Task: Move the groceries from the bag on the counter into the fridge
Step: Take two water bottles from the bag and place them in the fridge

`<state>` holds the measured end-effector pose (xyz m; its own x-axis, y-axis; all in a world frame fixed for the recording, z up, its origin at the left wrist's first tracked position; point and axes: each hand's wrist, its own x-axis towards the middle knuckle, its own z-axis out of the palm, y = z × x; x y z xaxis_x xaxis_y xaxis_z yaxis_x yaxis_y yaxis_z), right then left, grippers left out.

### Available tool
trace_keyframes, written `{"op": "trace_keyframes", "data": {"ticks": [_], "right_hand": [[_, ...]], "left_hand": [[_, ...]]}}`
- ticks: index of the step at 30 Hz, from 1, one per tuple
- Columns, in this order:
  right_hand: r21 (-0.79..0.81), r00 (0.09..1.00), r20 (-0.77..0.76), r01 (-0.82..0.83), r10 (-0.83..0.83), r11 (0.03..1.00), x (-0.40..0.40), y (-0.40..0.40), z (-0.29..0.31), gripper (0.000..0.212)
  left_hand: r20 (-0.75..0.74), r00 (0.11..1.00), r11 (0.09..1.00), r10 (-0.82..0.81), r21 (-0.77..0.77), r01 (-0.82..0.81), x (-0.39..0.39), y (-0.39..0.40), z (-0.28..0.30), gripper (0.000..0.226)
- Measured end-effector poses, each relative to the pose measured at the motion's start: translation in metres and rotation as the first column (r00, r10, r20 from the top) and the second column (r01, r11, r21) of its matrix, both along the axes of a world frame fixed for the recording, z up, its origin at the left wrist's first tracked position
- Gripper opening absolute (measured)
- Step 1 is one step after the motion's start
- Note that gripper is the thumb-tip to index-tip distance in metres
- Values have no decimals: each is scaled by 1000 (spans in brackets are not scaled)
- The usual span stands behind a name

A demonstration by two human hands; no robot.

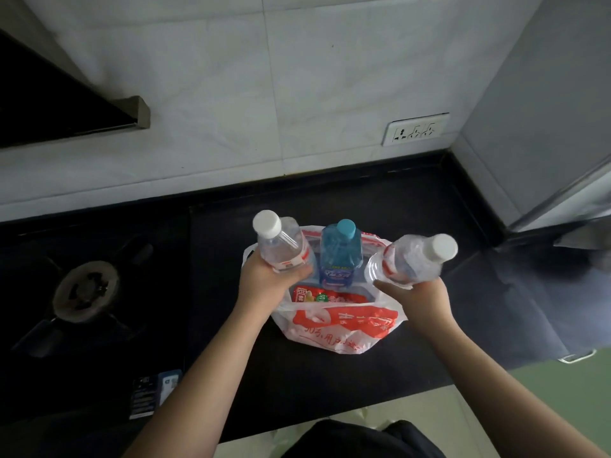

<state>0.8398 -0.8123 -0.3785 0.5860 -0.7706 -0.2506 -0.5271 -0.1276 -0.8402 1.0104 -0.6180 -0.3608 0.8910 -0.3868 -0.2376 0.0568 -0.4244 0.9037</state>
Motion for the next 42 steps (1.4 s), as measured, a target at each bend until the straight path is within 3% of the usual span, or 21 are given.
{"op": "trace_keyframes", "data": {"ticks": [3, 6, 10, 14, 16, 17, 20, 21, 25, 28, 34, 36, 39, 42], "right_hand": [[16, 994, 104, -32, 30, 999, -11, 7, 21, 44], [136, 960, 277, -78, 38, 988, -18, 18, 39, 42], [372, 885, 460, -116, -74, 921, -23, 32, 56, 78], [564, 882, 455, -181, -120, 805, -26, 47, 72, 87], [619, 878, 457, -201, -141, 759, -26, 59, 76, 93], [633, 876, 461, -213, -143, 744, -25, 65, 79, 92], [643, 850, 508, -267, -138, 718, -20, 83, 88, 60], [641, 849, 512, -277, -130, 716, -18, 89, 92, 61], [680, 839, 530, -334, -124, 653, -5, 113, 100, 102], [711, 813, 564, -389, -146, 586, 0, 125, 102, 101], [641, 786, 617, -491, -16, 590, 11, 144, 124, 110], [675, 803, 595, -498, -3, 544, 13, 148, 127, 110], [735, 826, 564, -513, 22, 444, 13, 151, 127, 100], [763, 820, 568, -554, 63, 333, 10, 149, 126, 87]], "left_hand": [[-62, 998, 988, -30, -155, 20, -7, 16, 17, 58], [-129, 985, 940, -114, -336, 65, -14, 30, 31, 68], [-234, 952, 862, -199, -504, 56, -25, 43, 45, 81], [-470, 865, 823, -178, -553, -131, -40, 61, 60, 80], [-545, 807, 804, -228, -572, -159, -43, 73, 60, 90], [-556, 790, 794, -259, -588, -153, -44, 80, 61, 94], [-557, 768, 765, -316, -628, -141, -46, 100, 67, 83], [-570, 760, 759, -312, -631, -162, -46, 106, 69, 79], [-600, 764, 772, -236, -594, -228, -43, 130, 80, 69], [-629, 754, 769, -186, -571, -287, -42, 149, 91, 67], [-591, 791, 712, -157, -623, -324, -48, 180, 102, 82], [-537, 828, 688, -160, -662, -297, -56, 188, 106, 89], [-470, 871, 651, -144, -708, -274, -75, 195, 112, 74], [-468, 882, 598, -61, -724, -343, -101, 200, 117, 74]]}}
